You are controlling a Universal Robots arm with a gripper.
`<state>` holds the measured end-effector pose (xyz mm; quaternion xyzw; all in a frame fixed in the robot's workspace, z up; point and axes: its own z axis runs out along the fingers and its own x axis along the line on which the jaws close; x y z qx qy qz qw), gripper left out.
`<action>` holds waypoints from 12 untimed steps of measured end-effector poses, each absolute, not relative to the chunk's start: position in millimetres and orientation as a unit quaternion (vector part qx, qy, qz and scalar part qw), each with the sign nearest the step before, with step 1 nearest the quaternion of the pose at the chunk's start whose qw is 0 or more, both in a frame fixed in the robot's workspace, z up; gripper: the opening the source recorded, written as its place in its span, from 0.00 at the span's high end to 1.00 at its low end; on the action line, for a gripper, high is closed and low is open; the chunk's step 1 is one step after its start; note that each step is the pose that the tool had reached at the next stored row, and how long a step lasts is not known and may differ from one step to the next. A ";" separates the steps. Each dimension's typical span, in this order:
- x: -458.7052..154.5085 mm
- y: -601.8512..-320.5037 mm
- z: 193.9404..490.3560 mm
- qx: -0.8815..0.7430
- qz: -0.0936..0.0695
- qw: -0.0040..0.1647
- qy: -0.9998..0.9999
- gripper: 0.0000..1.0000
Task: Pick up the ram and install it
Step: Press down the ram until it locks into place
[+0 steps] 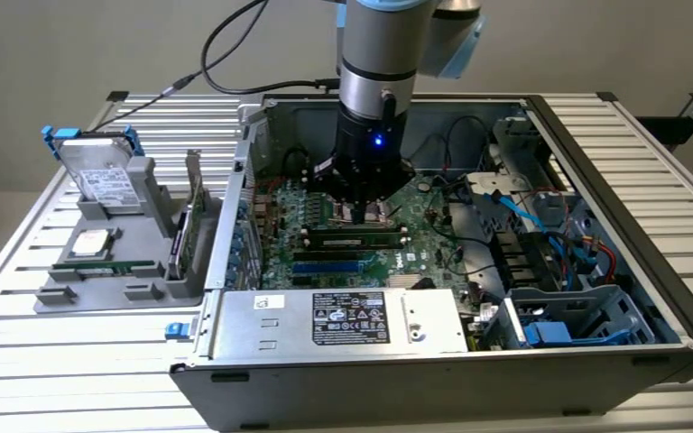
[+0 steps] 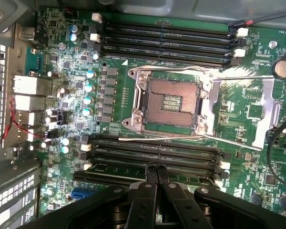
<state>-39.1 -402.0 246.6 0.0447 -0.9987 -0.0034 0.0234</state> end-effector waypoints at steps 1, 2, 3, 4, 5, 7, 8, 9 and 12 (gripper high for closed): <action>-39.3 -403.1 247.0 0.045 -0.003 0.024 -0.999 0.90; -39.6 -404.5 247.0 0.045 -0.003 0.024 -0.999 0.90; -39.7 -406.3 247.0 0.045 -0.003 0.024 -0.999 0.90; -39.8 -408.2 247.0 0.045 -0.003 0.024 -0.999 0.90; -39.8 -409.9 247.0 0.044 -0.003 0.024 -0.999 0.90; -39.9 -411.9 247.0 0.042 -0.003 0.024 -0.999 0.90; -39.9 -412.2 247.0 0.040 -0.003 0.024 -0.999 0.90; -39.9 -412.5 247.0 0.036 -0.003 0.024 -0.999 0.90; -39.8 -413.3 247.1 0.025 -0.003 0.023 -0.999 0.90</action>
